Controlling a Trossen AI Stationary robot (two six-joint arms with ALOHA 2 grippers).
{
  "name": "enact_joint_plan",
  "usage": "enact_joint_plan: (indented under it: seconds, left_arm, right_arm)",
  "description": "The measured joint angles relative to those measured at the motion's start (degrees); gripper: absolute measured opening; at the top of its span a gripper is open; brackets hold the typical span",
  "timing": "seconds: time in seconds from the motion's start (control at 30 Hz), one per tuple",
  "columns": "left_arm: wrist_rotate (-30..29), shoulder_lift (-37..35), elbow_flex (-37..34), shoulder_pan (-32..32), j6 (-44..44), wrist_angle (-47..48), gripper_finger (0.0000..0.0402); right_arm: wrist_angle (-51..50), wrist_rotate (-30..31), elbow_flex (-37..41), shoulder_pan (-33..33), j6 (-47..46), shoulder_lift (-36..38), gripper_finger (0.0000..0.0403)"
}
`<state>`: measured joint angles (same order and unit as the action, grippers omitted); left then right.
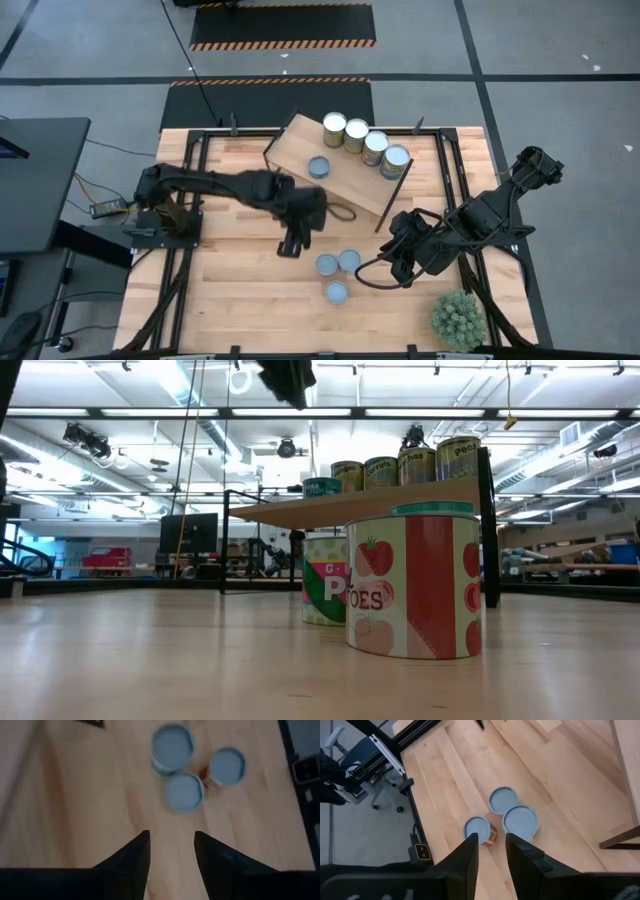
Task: Pick and place cans onto a shelf
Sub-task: Put the small canned green peas on the shelf
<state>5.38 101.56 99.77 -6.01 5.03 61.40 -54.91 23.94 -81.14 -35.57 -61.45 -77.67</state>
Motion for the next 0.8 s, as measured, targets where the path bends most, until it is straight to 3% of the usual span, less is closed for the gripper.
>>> enact_joint_plan:
  seconds: [0.23, 0.57, 0.8]
  left_arm:
    - [-3.8, 0.0, -7.9, -4.4, -16.2, -7.6, 0.0158]
    - [-6.1, 0.0, -20.7, -5.2, -35.7, -23.5, 0.0158]
    - [-9.9, 0.0, -26.6, -4.8, -43.8, -30.6, 0.0157]
  right_arm:
    - [0.6, 0.0, 0.0, 0.0, 0.1, -0.1, 0.0105]
    - [3.6, 0.5, 0.0, 0.1, 2.1, -0.1, 0.0105]
    - [3.9, 0.7, 0.0, 0.1, 2.1, -0.1, 0.0105]
